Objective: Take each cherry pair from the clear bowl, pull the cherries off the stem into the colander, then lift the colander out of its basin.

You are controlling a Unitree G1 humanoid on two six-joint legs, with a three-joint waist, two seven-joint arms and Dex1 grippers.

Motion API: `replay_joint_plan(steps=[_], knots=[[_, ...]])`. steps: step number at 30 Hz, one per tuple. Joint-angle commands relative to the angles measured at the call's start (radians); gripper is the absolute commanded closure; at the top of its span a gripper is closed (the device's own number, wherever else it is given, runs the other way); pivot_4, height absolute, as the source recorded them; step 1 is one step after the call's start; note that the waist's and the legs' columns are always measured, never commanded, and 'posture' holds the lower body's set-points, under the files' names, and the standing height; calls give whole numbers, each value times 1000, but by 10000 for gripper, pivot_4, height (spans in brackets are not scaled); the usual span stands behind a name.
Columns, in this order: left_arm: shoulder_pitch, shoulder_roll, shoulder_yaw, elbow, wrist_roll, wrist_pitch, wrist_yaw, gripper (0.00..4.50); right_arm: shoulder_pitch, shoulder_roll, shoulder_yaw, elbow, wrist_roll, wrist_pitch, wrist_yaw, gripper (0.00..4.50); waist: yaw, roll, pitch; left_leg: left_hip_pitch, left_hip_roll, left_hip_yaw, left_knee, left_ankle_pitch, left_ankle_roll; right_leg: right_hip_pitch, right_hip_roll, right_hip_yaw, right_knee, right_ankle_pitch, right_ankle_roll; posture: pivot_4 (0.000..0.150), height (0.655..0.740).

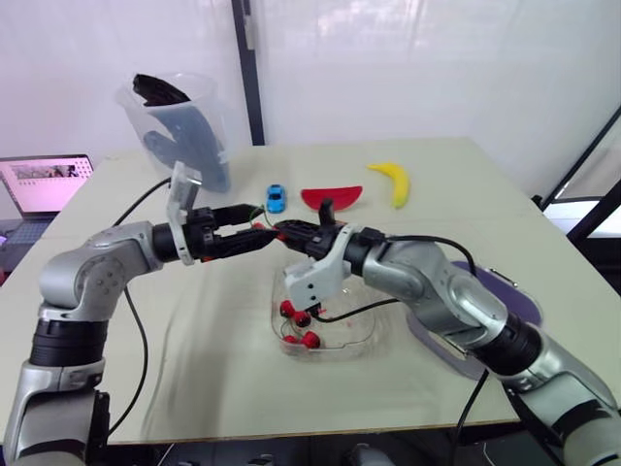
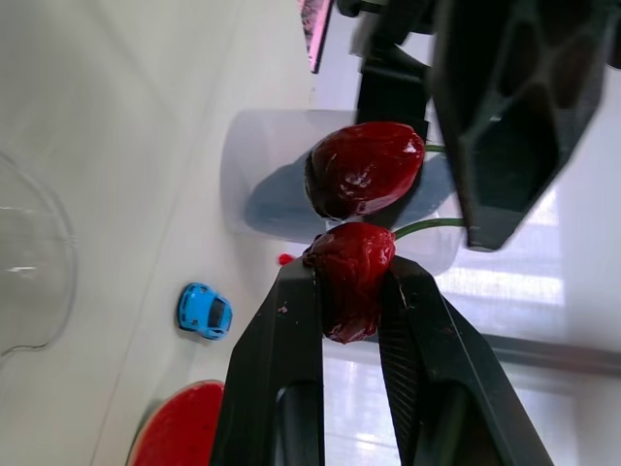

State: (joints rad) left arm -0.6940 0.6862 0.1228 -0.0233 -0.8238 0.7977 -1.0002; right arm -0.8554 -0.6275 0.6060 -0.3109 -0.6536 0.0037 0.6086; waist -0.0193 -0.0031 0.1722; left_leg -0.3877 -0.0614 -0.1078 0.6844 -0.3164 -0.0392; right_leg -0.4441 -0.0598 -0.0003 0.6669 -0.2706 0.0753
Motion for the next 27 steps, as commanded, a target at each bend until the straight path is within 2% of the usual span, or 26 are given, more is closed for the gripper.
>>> replay_joint_plan(steps=[1,4,18,21,24,25,27], knots=[[-29,-8,14,-22,-8,1,-1,5327,1,11,-48,-10,-8,-51,23,40251,0,0,0,0,0,0,0,0,0,0,0,0,0,0,0,1500,7400],[-33,-8,13,-28,-10,13,-3,18423,8,12,-57,-2,-1,-83,50,40251,0,0,0,0,0,0,0,0,0,0,0,0,0,0,0,1500,7400],[-11,11,-18,-42,40,7,-41,18423,48,53,-104,2,3,-127,122,40251,0,0,0,0,0,0,0,0,0,0,0,0,0,0,0,1500,7400],[-3,16,-19,-42,46,5,-47,26159,54,61,-114,-1,-5,-129,132,40251,-2,0,0,0,0,0,0,0,0,0,0,0,0,0,0,1500,7400],[-12,9,-11,-35,43,8,-51,42077,59,66,-120,-4,-10,-130,140,40251,-1,0,0,0,0,0,0,0,0,0,0,0,0,0,0,1500,7400],[-14,7,-11,-33,43,8,-54,44266,60,67,-121,-4,-11,-130,143,40251,0,0,0,0,0,0,0,0,0,0,0,0,0,0,0,1500,7400],[-17,8,-12,-32,43,9,-58,44266,60,69,-124,-4,-11,-131,148,40251,0,0,0,0,0,0,0,0,0,0,0,0,0,0,0,1500,7400]])
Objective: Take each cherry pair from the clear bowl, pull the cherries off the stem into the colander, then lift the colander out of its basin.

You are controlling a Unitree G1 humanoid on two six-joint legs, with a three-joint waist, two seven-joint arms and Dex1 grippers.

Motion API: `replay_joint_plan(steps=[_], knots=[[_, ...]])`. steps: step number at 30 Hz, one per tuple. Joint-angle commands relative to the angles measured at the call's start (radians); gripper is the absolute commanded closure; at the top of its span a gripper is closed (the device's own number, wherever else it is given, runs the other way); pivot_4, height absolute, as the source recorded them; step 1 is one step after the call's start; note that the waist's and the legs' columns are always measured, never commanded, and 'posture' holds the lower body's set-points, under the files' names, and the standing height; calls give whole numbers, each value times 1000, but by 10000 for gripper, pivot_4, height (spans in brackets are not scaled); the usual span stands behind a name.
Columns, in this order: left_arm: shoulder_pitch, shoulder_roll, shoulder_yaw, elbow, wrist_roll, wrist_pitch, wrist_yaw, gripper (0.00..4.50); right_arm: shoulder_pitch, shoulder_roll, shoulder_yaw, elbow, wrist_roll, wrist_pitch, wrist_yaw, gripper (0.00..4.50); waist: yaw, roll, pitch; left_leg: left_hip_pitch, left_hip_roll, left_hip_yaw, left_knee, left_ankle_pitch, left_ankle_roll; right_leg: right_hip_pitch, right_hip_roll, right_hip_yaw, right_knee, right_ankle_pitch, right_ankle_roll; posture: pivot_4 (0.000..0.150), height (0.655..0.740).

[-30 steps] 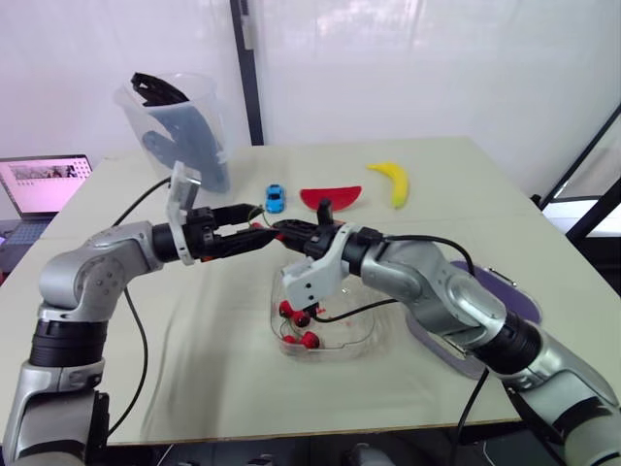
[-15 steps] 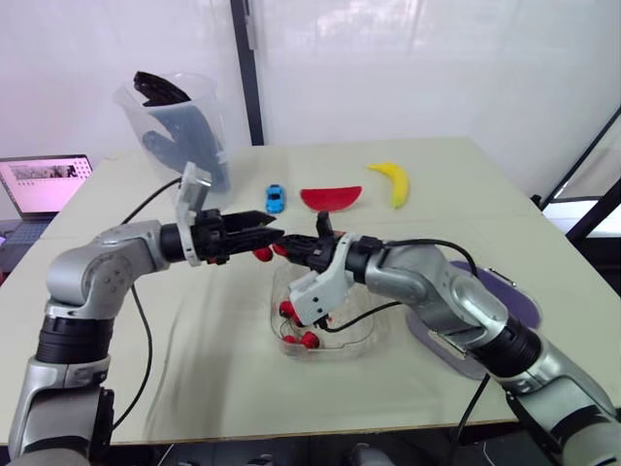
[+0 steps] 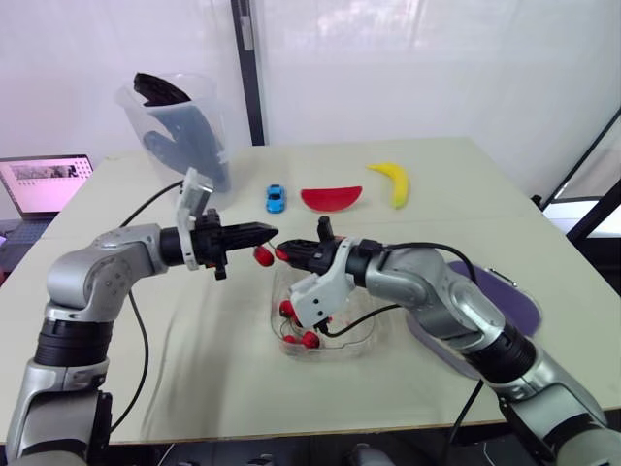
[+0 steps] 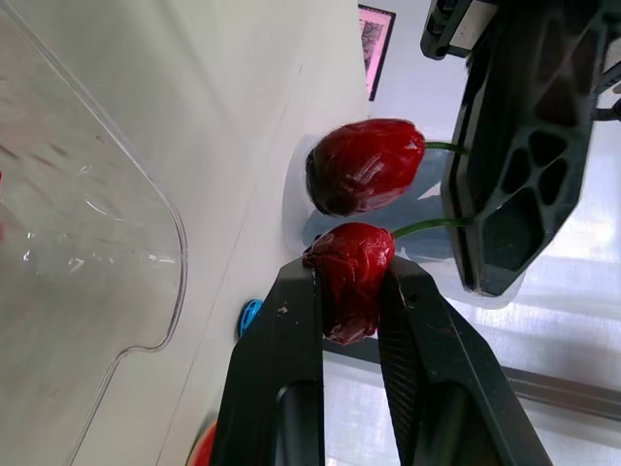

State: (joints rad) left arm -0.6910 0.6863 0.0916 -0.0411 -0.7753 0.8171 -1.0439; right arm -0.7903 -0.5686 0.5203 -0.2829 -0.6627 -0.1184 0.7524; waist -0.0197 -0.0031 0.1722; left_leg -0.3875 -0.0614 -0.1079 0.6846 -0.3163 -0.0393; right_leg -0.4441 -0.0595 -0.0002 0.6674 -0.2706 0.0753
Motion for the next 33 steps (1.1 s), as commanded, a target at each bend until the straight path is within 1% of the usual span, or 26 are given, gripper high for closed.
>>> replay_joint_plan(steps=[1,6,8,9,11,13,14,17,19,21,23,25,28,33], knots=[[-20,9,17,-13,-5,-10,-18,44266,-4,9,-40,-33,-2,-9,8,40251,0,0,0,0,0,0,0,0,0,0,0,0,0,0,0,1500,7400],[-20,6,14,-7,2,-16,-26,44266,29,3,-59,-55,41,30,75,40251,0,0,0,0,0,0,0,0,0,0,0,0,0,0,0,1500,7400],[-22,2,11,-2,10,-24,-26,45000,46,1,-90,-75,104,68,117,31727,0,0,0,0,0,0,0,0,0,0,0,0,0,0,0,1500,7400],[-25,1,6,-1,18,-32,-29,45000,52,-9,-108,-87,124,79,134,28717,1,0,0,0,0,0,0,0,0,0,0,0,0,0,0,1500,7400],[-30,-6,7,-2,19,-40,-29,45000,67,-29,-140,-115,154,108,168,18871,1,0,0,0,0,0,0,0,0,0,0,0,0,0,0,1500,7400],[-33,-16,11,-6,16,-45,-27,45000,103,-37,-191,-172,241,220,239,9245,4,0,0,0,0,0,0,0,0,0,0,0,0,0,0,1500,7400],[-33,-23,14,-10,12,-46,-26,45000,123,-25,-232,-214,311,338,279,4664,5,0,0,0,0,0,0,0,0,0,0,0,0,0,0,1500,7400],[-30,-34,18,-21,9,-46,-24,45000,145,7,-329,-324,503,625,355,4664,4,0,0,0,0,-1,0,0,0,1,0,0,0,0,0,1500,7400],[-29,-41,33,-34,-18,-33,-30,45000,98,104,-445,-368,660,889,331,4664,0,0,0,0,0,-1,1,0,0,1,0,0,0,0,0,1500,7400],[-31,-47,43,-48,-40,-27,-35,45000,29,195,-555,-352,799,1121,303,4664,-5,0,0,1,1,-1,1,0,-1,1,0,0,1,1,-2,1500,7400],[-32,-56,50,-59,-58,-21,-30,45000,-25,226,-623,-302,896,1247,297,4664,0,0,0,2,1,-1,0,1,-1,1,0,0,2,1,-2,1500,7400],[-29,-64,51,-72,-73,-16,-19,45000,-53,212,-643,-260,945,1314,275,4664,4,0,0,2,1,-1,0,1,-1,2,0,0,1,1,-2,1500,7400],[-21,-74,49,-90,-90,-11,-7,45000,-51,175,-630,-238,1008,1337,259,4664,8,0,0,2,0,-1,0,1,-1,2,-1,0,1,1,-2,1500,7400],[-5,-93,45,-125,-120,6,17,45000,-30,127,-559,-198,1069,1306,229,4664,0,0,0,2,0,-1,0,0,-1,2,-1,0,1,1,-2,1500,7400]])
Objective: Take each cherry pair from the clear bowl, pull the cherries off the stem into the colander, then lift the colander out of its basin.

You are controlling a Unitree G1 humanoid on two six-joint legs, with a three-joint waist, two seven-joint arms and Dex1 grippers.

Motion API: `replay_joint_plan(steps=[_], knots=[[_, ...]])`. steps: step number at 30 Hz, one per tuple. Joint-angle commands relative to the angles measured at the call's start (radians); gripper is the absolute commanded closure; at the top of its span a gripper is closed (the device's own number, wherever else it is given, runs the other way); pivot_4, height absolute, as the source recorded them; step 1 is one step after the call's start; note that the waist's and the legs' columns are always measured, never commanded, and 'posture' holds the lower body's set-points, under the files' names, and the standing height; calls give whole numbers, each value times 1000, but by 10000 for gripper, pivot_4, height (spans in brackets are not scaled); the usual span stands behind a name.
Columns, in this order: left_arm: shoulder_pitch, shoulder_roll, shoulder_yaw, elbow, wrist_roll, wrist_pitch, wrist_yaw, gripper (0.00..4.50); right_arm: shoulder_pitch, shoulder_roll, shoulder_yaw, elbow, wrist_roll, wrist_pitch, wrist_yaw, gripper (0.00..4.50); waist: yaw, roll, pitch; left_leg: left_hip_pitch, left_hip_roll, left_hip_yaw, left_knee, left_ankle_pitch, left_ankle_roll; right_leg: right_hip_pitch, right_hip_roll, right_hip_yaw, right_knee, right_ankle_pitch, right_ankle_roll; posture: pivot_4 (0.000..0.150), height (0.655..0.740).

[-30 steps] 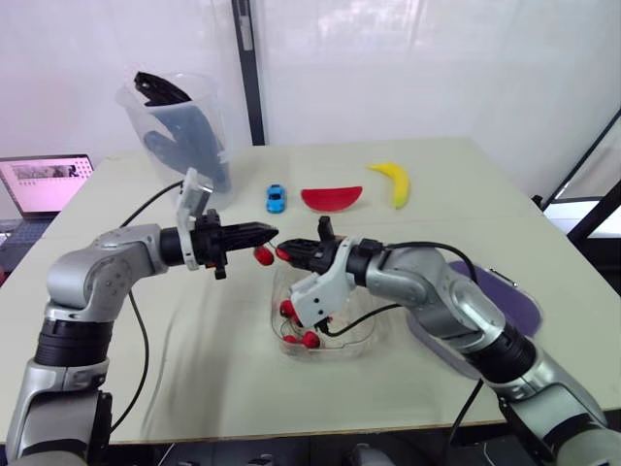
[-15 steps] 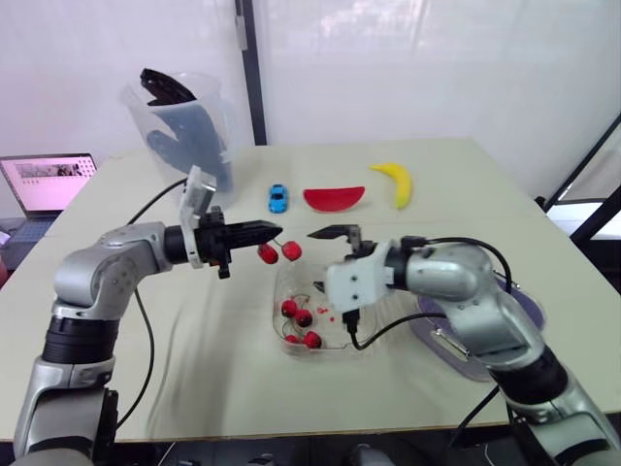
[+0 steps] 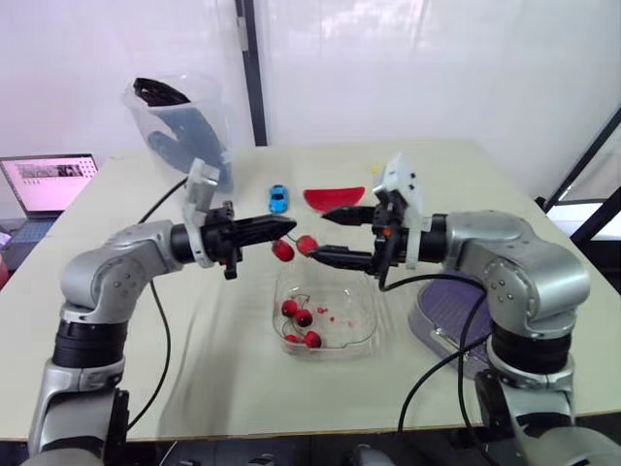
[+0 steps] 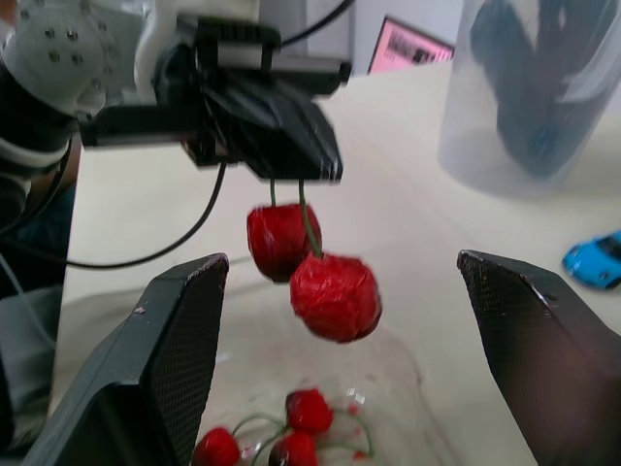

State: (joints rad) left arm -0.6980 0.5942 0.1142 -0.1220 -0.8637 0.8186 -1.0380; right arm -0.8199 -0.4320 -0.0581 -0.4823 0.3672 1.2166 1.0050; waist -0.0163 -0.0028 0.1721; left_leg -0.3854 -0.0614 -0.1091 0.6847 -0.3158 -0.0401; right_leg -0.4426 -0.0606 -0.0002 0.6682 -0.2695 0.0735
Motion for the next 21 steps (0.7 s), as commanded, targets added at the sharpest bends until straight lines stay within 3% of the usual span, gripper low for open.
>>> replay_joint_plan(steps=[1,6,9,13,21], knots=[[5,-3,23,-50,-36,9,15,45000,0,-13,28,10,49,-36,-31,4664,-5,0,0,0,0,0,0,0,0,0,0,0,0,0,0,1500,7400],[14,-4,22,-72,-44,11,32,45000,16,-41,65,36,97,-72,-43,4664,-2,0,0,0,0,0,0,0,0,0,0,0,1,0,0,1500,7400],[13,-7,23,-81,-48,16,40,45000,17,-30,51,53,133,-77,-67,13561,0,0,0,0,0,0,0,0,0,0,0,0,0,0,0,1500,7400],[13,-9,16,-96,-49,19,49,45000,21,-47,65,58,160,-101,-86,31586,0,0,0,0,0,0,0,0,0,0,0,0,0,0,0,1500,7400],[11,-12,15,-103,-59,25,58,45000,29,-71,93,72,191,-142,-119,31586,-1,0,0,0,0,0,0,0,0,0,0,0,0,0,0,1500,7400]])
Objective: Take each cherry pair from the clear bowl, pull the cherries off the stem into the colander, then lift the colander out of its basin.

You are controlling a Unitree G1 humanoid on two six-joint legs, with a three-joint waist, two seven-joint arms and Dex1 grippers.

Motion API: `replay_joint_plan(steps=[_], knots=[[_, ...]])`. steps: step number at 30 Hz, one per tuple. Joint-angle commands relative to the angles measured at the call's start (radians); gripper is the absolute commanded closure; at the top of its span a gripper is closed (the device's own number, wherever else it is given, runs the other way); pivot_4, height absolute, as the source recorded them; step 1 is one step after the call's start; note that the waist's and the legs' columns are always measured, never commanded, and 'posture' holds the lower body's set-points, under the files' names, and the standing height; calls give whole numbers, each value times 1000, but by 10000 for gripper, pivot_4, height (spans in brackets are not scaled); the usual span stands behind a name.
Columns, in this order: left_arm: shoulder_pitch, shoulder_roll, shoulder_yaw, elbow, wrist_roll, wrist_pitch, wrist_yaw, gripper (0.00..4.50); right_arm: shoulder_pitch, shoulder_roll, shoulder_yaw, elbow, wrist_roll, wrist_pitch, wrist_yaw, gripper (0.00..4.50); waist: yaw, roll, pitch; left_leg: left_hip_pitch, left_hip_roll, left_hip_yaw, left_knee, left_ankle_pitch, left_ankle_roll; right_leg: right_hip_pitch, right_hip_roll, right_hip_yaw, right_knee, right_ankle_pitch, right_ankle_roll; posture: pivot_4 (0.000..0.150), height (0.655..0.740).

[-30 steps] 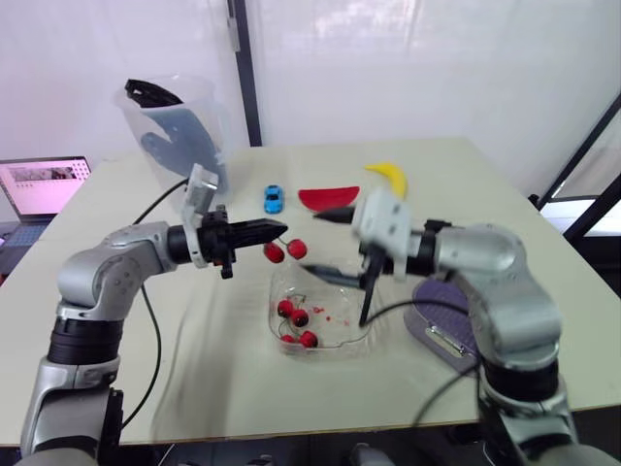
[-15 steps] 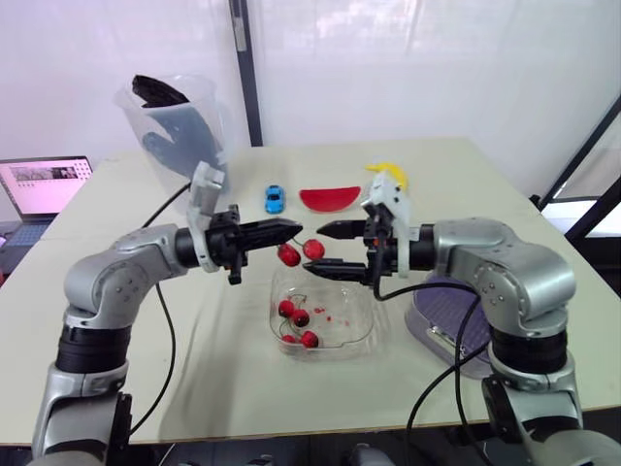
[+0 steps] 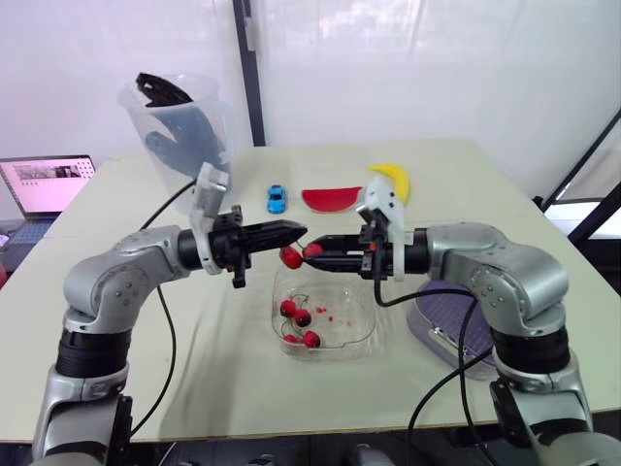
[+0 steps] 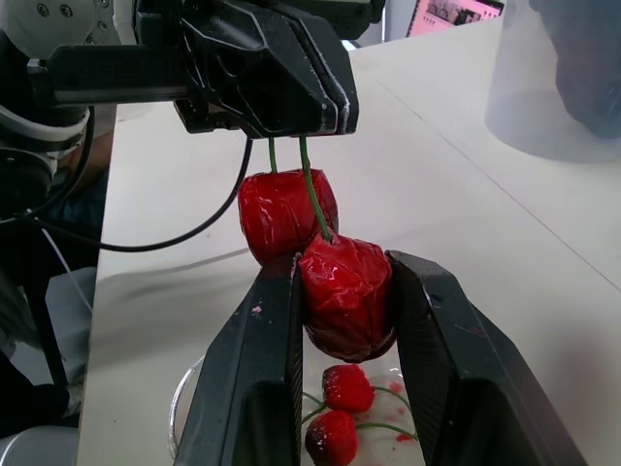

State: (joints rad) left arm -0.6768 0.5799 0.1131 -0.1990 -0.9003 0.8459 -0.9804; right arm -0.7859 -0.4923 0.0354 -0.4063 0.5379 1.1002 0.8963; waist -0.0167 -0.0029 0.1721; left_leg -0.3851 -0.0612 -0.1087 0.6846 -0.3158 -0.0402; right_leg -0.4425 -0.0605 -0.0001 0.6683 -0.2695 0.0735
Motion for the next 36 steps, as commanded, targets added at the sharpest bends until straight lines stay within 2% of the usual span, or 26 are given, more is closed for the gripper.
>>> replay_joint_plan(steps=[1,3,8,30,36], knots=[[-10,3,16,-25,-23,-2,2,45000,-4,-12,1,-2,23,-29,-13,31586,-1,0,0,0,0,0,0,0,0,0,0,0,0,0,0,1500,7400],[-11,4,16,-22,-23,-4,2,45000,-5,-14,0,2,34,-30,-18,31586,0,0,0,0,0,0,0,0,0,0,0,0,0,0,0,1500,7400],[-12,6,17,-13,-18,-10,1,45000,1,-31,3,-2,58,-37,-21,44360,1,0,0,0,0,0,0,0,0,0,0,0,0,0,0,1500,7400],[-6,12,18,6,-6,-34,-6,45000,87,-210,-20,18,123,-64,-1,44360,3,0,0,0,0,0,0,0,0,0,0,0,-1,0,0,1500,7400],[9,12,17,3,-6,-42,-13,45000,83,-269,-93,13,185,-33,25,44360,5,0,0,0,0,0,0,0,0,0,0,0,-1,0,0,1500,7400]])
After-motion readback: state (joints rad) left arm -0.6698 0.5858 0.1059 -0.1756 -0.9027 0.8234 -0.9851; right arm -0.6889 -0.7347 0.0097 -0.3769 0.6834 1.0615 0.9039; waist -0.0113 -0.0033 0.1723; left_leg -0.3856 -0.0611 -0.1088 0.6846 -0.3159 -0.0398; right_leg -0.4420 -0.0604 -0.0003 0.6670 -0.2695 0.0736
